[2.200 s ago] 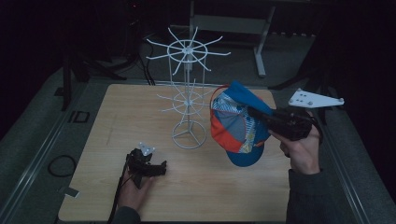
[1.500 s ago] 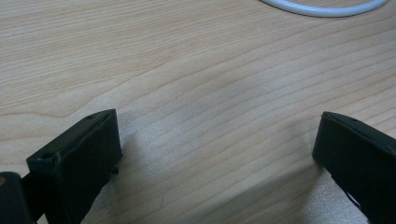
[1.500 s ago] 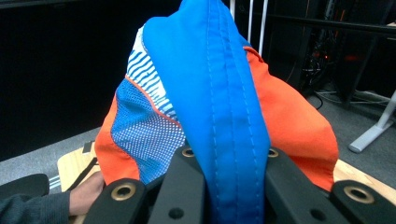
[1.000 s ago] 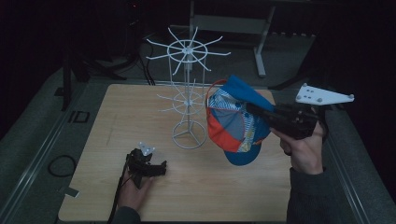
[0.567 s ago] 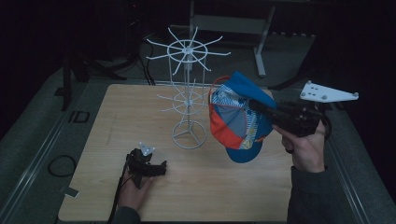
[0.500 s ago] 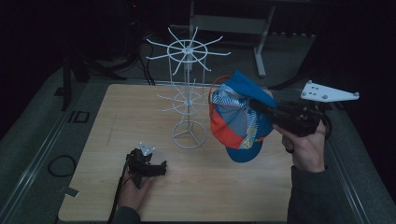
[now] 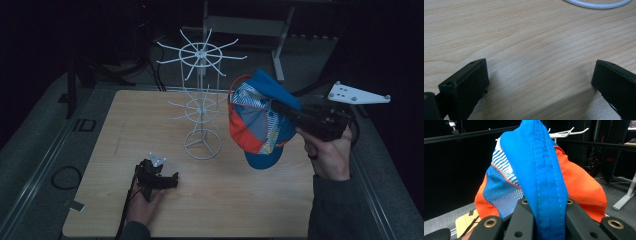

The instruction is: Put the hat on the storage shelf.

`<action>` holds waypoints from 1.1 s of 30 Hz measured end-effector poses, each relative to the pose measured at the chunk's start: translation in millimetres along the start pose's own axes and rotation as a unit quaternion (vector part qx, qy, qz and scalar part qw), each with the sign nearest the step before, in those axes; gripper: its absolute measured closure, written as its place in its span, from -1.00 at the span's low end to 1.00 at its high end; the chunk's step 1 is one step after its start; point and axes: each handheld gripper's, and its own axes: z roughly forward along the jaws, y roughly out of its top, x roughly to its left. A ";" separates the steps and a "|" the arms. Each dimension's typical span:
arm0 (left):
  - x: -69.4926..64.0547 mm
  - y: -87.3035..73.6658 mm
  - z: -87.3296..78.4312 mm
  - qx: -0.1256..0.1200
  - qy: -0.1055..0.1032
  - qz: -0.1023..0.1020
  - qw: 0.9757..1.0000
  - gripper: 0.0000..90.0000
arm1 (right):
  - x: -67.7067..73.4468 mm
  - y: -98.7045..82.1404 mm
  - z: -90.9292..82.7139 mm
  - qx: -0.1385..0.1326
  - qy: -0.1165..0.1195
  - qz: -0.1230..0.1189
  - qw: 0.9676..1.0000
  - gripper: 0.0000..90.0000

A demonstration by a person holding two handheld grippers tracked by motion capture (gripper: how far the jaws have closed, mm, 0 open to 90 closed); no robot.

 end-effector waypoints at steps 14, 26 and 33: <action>0.0 0.0 0.0 0.000 0.000 0.000 1.000 -0.97 | -10.3 -0.5 -0.5 -0.009 -0.002 0.010 1.000 0.95; 0.0 0.0 0.0 0.000 0.000 0.000 1.000 -0.97 | -25.2 -0.6 -3.8 -0.023 0.010 0.036 0.999 0.95; 0.1 0.0 -0.1 0.000 0.000 0.000 1.000 -0.97 | -30.6 0.1 -3.9 -0.033 0.018 0.039 0.999 0.95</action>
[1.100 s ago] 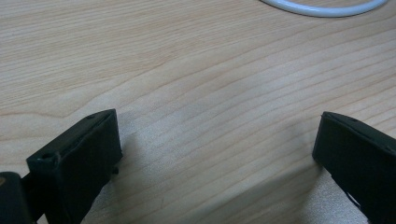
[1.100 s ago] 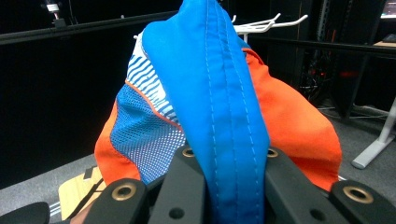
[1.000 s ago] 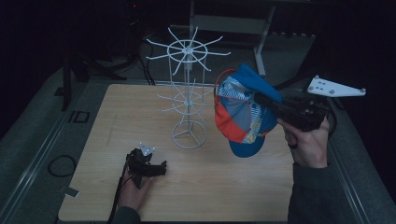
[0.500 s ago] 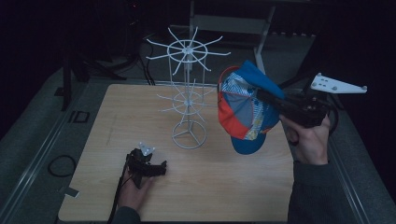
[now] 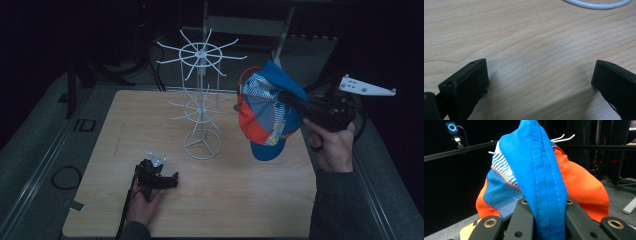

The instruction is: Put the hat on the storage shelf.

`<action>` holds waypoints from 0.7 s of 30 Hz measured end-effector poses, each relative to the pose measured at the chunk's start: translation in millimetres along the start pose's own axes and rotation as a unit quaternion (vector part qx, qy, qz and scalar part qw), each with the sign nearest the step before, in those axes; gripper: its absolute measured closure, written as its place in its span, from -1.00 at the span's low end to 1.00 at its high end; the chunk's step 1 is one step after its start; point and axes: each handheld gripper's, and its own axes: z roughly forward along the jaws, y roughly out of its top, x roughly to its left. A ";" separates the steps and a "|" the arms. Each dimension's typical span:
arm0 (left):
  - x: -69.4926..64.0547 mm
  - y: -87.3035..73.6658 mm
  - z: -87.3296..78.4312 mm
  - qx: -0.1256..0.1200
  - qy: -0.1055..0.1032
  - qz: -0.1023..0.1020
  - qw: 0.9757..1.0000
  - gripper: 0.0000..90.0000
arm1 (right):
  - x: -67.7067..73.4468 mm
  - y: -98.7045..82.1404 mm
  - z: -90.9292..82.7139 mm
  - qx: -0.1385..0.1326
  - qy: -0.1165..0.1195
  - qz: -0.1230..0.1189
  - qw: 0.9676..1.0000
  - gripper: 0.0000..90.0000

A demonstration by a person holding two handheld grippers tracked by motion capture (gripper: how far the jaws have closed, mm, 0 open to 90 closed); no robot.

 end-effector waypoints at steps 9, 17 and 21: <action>-0.1 0.0 0.1 0.000 0.000 0.000 1.000 -0.97 | -0.8 2.0 4.3 -0.014 0.023 0.007 1.000 0.95; -0.1 0.0 0.1 0.000 0.000 0.000 1.000 -0.97 | 9.0 5.0 12.0 -0.020 0.055 0.004 0.998 0.95; -0.1 0.0 0.1 0.000 0.000 0.000 1.000 -0.97 | 12.8 7.0 17.0 -0.019 0.062 0.003 0.998 0.94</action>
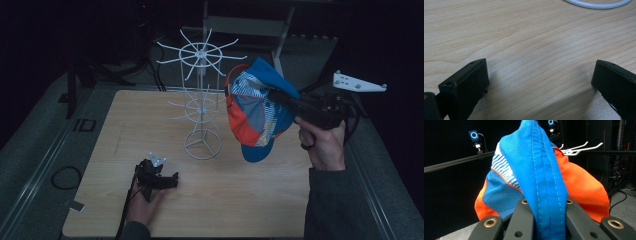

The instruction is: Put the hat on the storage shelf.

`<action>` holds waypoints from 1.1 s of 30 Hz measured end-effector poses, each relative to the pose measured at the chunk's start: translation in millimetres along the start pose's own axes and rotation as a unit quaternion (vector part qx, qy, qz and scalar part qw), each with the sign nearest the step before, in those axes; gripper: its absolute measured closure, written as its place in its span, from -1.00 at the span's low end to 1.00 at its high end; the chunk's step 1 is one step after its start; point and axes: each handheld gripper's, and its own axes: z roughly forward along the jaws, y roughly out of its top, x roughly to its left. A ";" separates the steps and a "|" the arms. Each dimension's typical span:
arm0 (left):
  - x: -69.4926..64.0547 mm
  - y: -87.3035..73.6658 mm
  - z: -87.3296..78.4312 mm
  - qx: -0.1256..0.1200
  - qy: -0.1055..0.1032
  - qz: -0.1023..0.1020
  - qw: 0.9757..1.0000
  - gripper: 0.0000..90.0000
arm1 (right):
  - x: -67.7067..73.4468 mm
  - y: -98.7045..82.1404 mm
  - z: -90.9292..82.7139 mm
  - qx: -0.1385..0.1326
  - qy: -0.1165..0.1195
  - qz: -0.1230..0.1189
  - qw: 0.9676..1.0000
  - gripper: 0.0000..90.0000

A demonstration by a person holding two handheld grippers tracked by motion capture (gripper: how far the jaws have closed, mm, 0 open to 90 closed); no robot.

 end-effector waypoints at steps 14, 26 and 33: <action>0.2 0.0 -0.2 0.001 0.000 0.001 1.000 -0.97 | -3.5 -5.0 31.1 0.028 -0.006 0.003 1.000 0.94; 0.0 -0.1 -0.1 0.002 -0.001 0.000 1.000 -0.97 | -7.2 -24.3 63.8 0.104 -0.077 -0.012 0.992 0.44; 0.1 0.0 -0.2 0.002 -0.001 0.001 1.000 -0.97 | -9.3 -30.8 61.4 0.122 -0.112 -0.024 0.986 -0.17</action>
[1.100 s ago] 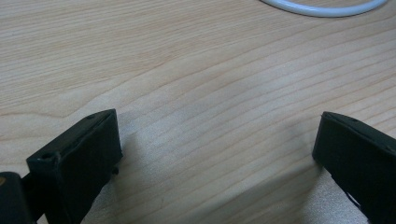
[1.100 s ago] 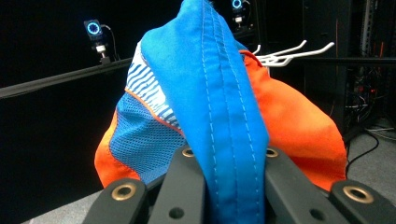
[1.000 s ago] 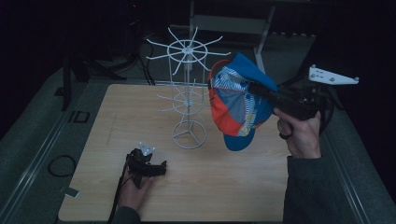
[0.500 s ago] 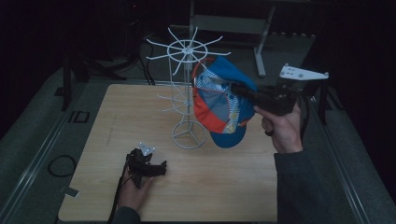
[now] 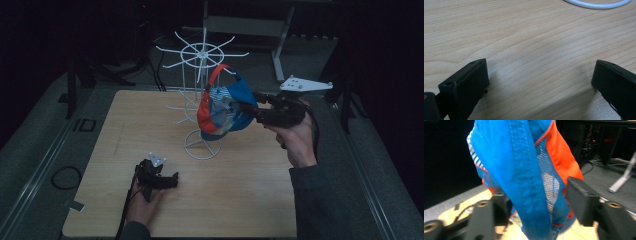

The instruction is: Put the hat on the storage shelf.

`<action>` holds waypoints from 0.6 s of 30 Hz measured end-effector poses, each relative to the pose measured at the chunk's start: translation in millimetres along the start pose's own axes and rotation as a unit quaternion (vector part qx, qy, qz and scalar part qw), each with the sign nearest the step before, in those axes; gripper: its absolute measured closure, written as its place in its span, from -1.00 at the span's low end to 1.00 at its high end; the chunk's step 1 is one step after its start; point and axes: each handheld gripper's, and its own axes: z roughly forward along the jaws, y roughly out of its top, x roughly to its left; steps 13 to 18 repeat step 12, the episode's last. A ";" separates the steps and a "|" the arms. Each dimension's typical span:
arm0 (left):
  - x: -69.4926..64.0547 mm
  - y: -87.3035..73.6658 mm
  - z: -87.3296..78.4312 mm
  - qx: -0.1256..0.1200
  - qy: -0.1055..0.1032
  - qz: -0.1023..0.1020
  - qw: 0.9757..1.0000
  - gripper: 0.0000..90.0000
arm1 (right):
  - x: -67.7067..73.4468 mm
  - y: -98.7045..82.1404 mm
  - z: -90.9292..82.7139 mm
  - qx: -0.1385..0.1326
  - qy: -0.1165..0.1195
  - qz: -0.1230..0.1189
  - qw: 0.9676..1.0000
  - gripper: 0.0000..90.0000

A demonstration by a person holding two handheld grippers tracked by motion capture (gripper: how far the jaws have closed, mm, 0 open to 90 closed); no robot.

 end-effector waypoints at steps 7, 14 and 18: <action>-0.2 -0.1 0.1 -0.001 0.000 -0.001 1.000 -0.97 | 2.5 -8.2 5.1 0.045 -0.035 -0.019 0.998 -0.61; -0.2 -0.1 0.1 -0.001 0.000 -0.001 1.000 -0.97 | 1.5 -15.5 10.7 0.058 -0.032 -0.011 0.998 -0.68; -0.2 -0.1 0.1 -0.001 0.000 -0.001 1.000 -0.97 | 1.5 -15.5 10.7 0.058 -0.032 -0.011 0.998 -0.68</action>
